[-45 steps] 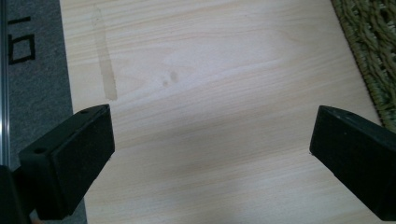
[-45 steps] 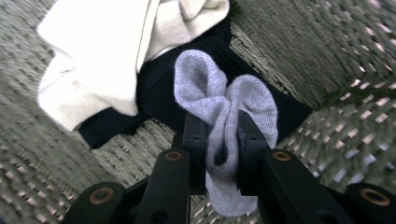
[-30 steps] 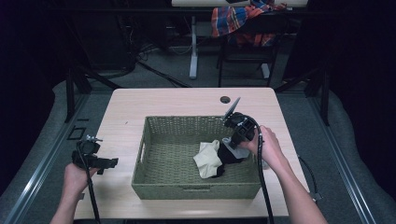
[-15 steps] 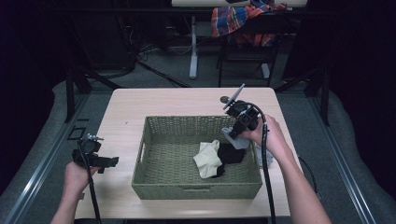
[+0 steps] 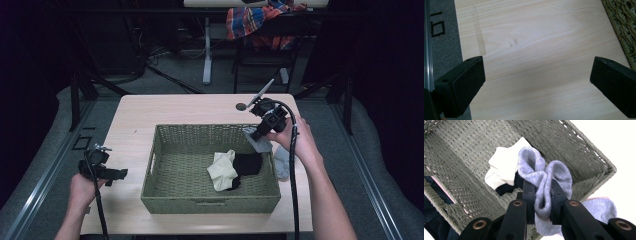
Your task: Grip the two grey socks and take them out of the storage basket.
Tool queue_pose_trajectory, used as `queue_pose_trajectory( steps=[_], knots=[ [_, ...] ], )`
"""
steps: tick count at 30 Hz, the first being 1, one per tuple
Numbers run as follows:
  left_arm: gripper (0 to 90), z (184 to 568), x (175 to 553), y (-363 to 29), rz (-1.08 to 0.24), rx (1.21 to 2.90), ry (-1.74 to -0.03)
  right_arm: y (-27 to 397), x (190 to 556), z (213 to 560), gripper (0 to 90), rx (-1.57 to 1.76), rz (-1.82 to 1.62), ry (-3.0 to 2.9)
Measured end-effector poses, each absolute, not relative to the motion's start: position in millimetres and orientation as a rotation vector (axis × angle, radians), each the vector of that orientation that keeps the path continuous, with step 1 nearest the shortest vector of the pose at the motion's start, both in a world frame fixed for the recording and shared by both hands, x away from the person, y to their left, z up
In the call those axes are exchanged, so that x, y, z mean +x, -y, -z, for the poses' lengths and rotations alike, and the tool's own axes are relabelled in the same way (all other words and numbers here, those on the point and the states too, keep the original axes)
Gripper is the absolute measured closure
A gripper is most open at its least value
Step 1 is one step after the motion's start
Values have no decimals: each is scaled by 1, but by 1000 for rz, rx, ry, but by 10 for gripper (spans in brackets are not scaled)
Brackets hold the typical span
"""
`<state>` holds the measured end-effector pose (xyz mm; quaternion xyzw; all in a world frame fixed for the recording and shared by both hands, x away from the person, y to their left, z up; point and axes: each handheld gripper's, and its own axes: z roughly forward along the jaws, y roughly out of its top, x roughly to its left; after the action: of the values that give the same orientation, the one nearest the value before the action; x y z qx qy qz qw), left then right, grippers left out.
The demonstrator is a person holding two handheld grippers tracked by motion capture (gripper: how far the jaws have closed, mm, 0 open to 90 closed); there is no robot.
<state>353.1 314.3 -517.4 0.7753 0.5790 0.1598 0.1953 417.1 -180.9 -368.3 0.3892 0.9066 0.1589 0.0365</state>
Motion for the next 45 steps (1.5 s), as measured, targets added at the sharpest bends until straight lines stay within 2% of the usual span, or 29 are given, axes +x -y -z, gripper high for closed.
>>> queue_pose_trajectory(
  steps=[22, 32, 40, 45],
  knots=[
    [2, 518, 354, -310, -456, 2179, -1625, 251, 403, 358, 796, 1385, -473, -2635],
    [2, 519, 355, -310, -450, 2188, -1633, 287, 409, 381, 795, 1503, -417, -2571],
    [2, 519, 355, -311, -455, 2182, -1632, 313, 421, 425, 795, 1611, -388, -2532],
    [2, 518, 355, -310, -451, 2182, -1625, 313, 424, 439, 795, 1620, -376, -2527]
  ],
)
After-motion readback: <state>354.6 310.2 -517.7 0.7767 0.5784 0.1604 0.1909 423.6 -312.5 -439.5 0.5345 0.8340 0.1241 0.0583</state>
